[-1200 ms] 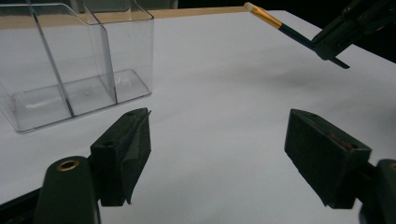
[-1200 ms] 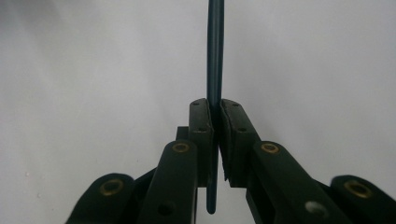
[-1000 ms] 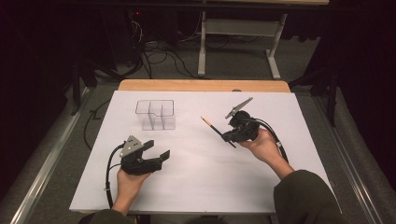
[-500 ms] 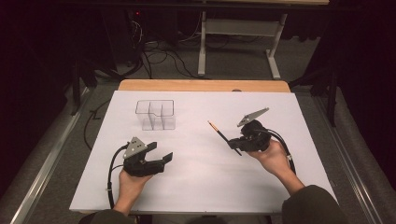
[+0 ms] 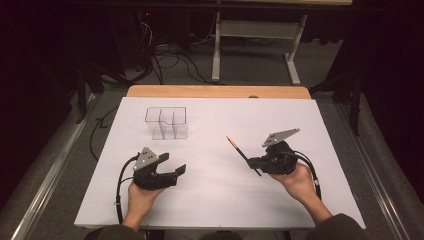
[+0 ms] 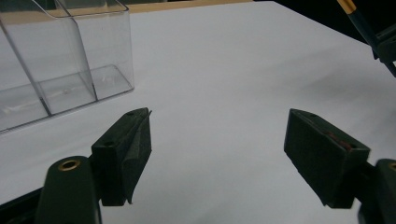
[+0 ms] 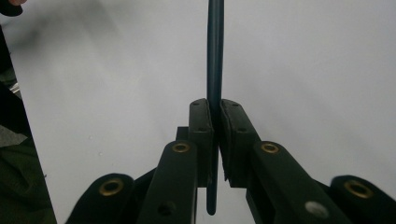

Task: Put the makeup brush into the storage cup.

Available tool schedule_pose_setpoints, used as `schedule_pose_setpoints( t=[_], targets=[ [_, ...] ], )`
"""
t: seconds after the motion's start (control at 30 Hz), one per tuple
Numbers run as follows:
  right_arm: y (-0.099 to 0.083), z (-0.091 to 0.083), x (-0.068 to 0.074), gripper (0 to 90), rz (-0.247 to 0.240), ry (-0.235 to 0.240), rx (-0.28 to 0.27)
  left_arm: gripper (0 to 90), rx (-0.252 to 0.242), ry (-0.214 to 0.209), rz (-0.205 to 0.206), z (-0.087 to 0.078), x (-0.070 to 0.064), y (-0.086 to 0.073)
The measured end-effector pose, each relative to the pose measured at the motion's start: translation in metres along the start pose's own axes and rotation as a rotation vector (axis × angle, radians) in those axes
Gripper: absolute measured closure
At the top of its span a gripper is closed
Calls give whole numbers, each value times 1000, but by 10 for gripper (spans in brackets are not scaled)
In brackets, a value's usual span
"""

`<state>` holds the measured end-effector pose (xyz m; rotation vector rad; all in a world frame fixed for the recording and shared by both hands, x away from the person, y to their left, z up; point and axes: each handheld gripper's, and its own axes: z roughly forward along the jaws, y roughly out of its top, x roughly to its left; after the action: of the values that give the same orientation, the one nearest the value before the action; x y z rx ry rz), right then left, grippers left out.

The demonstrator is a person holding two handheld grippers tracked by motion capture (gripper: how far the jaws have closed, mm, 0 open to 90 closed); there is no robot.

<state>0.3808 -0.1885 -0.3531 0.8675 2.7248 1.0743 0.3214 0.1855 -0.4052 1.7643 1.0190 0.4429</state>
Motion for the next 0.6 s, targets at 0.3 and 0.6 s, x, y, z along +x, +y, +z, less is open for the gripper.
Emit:
schedule_pose_setpoints(
  t=[0.3,0.6],
  targets=[
    [-17,-3,8,860,8,5,-60,222,9,2,18,0,-4,0],
    [-22,-1,18,861,0,22,-102,203,-1,-63,27,0,-16,1]
  ],
)
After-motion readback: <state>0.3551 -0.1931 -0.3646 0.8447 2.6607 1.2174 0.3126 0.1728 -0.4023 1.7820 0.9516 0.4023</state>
